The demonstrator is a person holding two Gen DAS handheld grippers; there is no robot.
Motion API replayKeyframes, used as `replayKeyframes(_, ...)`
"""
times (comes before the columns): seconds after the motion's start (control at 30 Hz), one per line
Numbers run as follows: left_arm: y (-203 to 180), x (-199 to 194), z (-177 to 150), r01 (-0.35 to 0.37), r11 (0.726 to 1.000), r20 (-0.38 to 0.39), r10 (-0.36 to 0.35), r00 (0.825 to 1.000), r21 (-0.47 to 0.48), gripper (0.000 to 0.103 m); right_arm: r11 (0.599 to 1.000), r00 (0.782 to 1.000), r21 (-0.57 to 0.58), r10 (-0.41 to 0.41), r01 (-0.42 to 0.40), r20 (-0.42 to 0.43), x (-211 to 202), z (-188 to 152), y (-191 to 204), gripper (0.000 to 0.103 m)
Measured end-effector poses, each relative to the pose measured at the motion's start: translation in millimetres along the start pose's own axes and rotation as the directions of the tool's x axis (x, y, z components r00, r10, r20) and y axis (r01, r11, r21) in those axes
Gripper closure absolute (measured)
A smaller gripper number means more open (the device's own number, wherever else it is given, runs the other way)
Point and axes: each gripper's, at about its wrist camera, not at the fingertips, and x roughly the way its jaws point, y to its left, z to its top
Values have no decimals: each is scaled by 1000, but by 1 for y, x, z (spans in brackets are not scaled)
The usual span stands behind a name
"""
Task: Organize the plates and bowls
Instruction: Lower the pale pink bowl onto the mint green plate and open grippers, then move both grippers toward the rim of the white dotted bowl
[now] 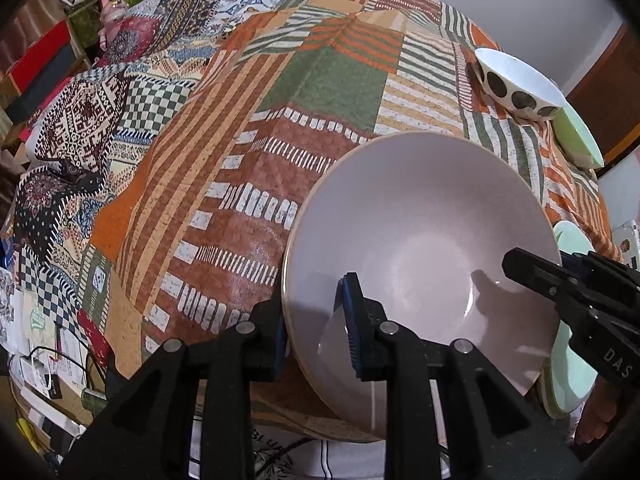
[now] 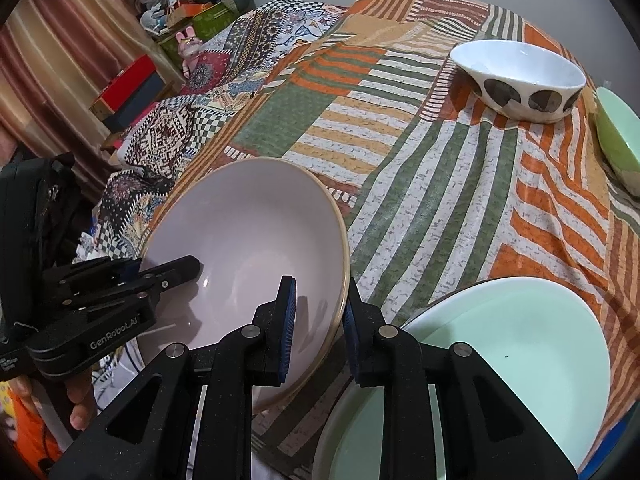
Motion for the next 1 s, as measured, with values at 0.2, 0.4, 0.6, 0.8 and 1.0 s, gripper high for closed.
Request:
replayKeyframes(0.2,5,-7,0,-3,1000,-3,3,1000,-16,76,1000,1000,-9,2,-2,19,-9,-1,-2,78)
replayKeyframes(0.4,6,-38,4,-24,1000,60,25,998,-17,76,1000,996,-5,-1,2,85,-39,-3,-12,69)
replayKeyframes(0.6,-13,-78,14,-16,999,160,11,987,31,73,1000,985,24,-12,8,172,-73,-4,-28,65)
replayKeyframes(0.8,-54,-123,27,-9,993,305,-27,952,116,57,997,955,46,-65,54,289,-114,-3,-43,56)
replayKeyframes(1.0,-95,-150,48,15,984,395,-86,915,180,49,993,923,94,-98,68,373,-145,-2,-68,56)
